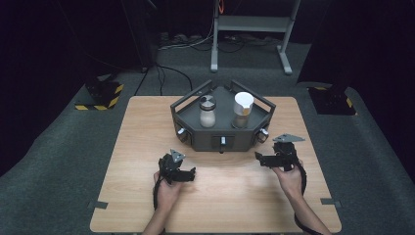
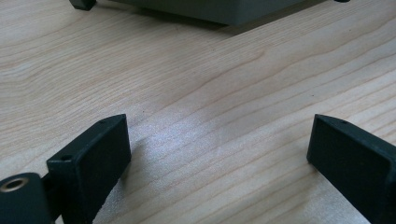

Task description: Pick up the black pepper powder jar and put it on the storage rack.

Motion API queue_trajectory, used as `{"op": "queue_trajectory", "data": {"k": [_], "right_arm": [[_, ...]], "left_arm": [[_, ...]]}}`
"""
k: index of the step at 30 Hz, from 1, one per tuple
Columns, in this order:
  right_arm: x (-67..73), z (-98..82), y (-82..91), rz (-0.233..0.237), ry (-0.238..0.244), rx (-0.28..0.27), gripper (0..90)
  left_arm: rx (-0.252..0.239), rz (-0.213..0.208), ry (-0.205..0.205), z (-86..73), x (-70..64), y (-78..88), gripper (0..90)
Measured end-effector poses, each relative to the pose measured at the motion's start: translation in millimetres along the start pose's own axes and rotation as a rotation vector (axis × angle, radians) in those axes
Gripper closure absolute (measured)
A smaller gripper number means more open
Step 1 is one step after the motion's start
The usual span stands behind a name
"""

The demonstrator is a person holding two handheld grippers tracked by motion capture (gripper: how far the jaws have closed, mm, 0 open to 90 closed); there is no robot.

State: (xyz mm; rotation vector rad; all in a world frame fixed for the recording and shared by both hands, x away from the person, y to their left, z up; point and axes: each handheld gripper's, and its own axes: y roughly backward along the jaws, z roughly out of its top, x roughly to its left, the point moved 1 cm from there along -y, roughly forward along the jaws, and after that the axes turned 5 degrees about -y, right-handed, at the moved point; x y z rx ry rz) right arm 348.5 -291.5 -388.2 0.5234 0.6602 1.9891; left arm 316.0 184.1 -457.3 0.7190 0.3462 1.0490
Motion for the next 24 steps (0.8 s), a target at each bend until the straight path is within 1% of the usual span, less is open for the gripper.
{"op": "queue_trajectory", "data": {"k": [9,16,24], "right_arm": [[-1.7,-12.3,-4.2,0.007,-0.016,0.01,8.1],[4.6,-18.5,-9.8,-0.001,-0.005,0.012,8.2],[7.8,-29.3,-17.7,-0.005,-0.016,0.018,8.4]], "left_arm": [[0.0,0.0,0.0,0.0,-0.1,0.0,6.1],[0.0,0.0,0.0,0.0,0.0,0.0,6.1],[0.0,0.0,0.0,0.0,-0.1,0.0,6.1]]}}
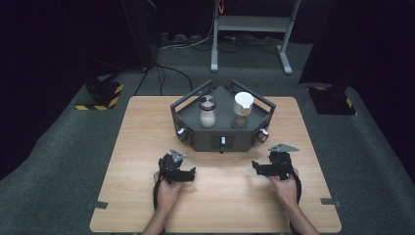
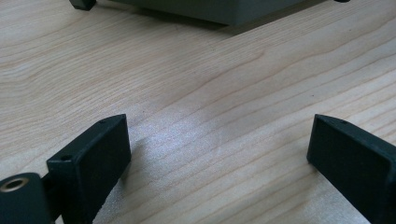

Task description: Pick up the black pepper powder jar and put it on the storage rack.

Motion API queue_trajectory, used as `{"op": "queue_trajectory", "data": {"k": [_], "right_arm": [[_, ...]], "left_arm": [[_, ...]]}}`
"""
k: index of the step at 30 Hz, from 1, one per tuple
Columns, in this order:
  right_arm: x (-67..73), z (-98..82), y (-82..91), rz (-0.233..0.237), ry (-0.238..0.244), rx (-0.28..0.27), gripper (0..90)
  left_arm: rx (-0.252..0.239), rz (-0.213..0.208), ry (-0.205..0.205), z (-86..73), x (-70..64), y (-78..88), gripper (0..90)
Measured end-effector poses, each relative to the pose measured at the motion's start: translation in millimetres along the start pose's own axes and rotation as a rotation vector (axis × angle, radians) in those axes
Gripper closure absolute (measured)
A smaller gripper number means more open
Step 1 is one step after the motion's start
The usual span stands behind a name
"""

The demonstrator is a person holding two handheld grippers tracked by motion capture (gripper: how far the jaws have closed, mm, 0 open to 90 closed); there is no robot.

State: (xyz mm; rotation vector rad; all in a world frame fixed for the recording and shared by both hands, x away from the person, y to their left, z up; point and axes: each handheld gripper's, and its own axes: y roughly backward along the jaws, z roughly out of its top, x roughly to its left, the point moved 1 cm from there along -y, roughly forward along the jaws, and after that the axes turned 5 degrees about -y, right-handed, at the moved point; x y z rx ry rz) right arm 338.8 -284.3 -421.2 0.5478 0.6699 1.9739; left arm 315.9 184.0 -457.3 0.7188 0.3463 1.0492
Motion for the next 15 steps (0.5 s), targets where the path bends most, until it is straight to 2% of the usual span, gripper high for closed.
{"op": "queue_trajectory", "data": {"k": [8,15], "right_arm": [[2.5,-9.1,-5.8,-0.005,-0.017,-0.009,8.7],[5.2,-14.8,-10.9,-0.014,-0.003,0.014,8.2]], "left_arm": [[0.0,-0.001,0.001,0.0,0.0,0.0,6.1],[0.0,0.0,0.0,-0.1,0.0,0.0,6.1]]}}
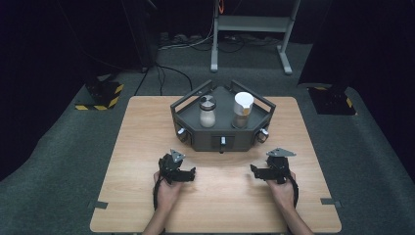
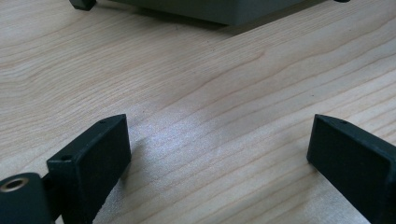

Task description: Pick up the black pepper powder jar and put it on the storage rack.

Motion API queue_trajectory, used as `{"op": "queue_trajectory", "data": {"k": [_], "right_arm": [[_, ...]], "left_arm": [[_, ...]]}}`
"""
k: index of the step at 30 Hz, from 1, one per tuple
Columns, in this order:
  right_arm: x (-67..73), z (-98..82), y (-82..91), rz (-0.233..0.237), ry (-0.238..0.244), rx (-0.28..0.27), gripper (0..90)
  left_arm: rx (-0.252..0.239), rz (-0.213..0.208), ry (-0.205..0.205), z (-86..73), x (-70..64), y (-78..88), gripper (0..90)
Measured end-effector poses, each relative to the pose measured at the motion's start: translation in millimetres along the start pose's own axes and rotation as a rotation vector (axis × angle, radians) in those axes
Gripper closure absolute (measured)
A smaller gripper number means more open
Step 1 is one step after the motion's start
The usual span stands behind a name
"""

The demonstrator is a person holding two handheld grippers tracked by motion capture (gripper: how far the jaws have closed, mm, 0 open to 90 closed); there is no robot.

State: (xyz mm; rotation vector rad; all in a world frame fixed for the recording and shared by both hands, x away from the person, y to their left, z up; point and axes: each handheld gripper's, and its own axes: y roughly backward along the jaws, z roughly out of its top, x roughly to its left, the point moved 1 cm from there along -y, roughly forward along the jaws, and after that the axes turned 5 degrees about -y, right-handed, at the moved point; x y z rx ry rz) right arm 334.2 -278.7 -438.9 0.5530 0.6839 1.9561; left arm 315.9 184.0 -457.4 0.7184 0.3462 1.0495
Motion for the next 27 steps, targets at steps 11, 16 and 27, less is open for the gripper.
{"op": "queue_trajectory", "data": {"k": [11,16,27], "right_arm": [[3.4,-10.3,-4.3,-0.009,-0.022,-0.025,7.3],[6.1,-12.0,-8.5,-0.025,-0.015,-0.019,7.2],[12.2,-6.8,-14.6,-0.052,0.022,0.021,5.5]], "left_arm": [[0.0,-0.001,0.001,0.0,0.0,0.0,6.1],[0.0,0.0,-0.001,0.1,0.0,0.0,6.1],[0.0,-0.001,0.001,0.0,0.0,0.0,6.1]]}}
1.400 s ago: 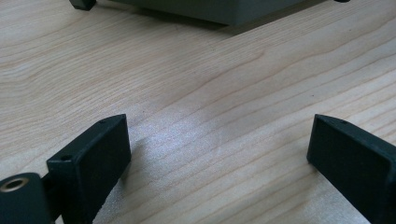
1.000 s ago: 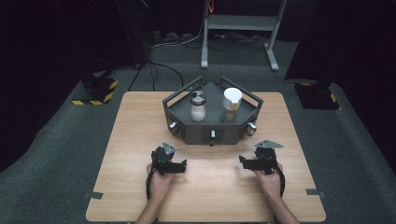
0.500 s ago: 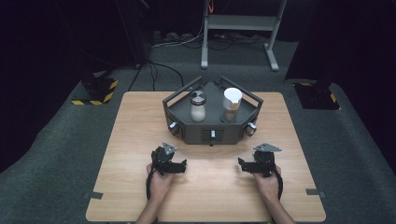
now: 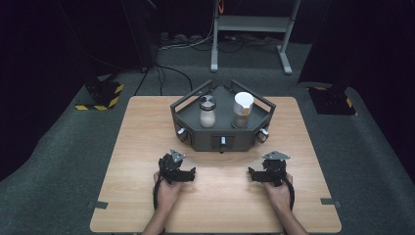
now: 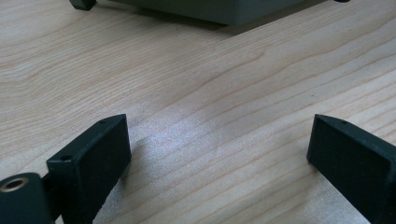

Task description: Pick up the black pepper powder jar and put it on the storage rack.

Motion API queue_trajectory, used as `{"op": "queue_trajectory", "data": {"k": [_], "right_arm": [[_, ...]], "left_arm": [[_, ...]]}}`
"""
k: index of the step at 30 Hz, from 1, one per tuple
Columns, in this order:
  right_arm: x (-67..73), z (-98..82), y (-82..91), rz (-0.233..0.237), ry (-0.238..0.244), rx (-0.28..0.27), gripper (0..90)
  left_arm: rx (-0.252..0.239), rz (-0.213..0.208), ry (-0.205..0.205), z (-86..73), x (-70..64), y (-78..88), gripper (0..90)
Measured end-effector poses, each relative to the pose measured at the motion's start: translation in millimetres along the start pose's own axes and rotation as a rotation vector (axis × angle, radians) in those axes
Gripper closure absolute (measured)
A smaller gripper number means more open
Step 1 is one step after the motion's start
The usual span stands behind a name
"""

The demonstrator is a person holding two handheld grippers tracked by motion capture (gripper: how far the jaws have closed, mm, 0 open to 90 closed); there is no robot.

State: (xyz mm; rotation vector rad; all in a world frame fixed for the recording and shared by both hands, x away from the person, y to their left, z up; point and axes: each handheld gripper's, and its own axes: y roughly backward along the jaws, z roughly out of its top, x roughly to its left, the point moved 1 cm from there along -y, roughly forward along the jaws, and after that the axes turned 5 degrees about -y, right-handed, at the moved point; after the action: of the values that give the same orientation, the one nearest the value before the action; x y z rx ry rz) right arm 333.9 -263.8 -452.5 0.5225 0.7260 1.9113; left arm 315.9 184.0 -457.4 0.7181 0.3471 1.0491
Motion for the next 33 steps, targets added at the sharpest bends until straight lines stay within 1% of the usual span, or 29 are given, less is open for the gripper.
{"op": "queue_trajectory", "data": {"k": [12,33], "right_arm": [[-2.9,1.8,-1.2,0.009,0.007,0.006,4.0],[-3.2,2.5,-2.0,0.008,0.005,0.007,3.7]], "left_arm": [[0.0,0.0,-0.001,0.0,0.0,0.0,6.1],[0.0,-0.001,0.0,-0.1,0.0,0.0,6.1]]}}
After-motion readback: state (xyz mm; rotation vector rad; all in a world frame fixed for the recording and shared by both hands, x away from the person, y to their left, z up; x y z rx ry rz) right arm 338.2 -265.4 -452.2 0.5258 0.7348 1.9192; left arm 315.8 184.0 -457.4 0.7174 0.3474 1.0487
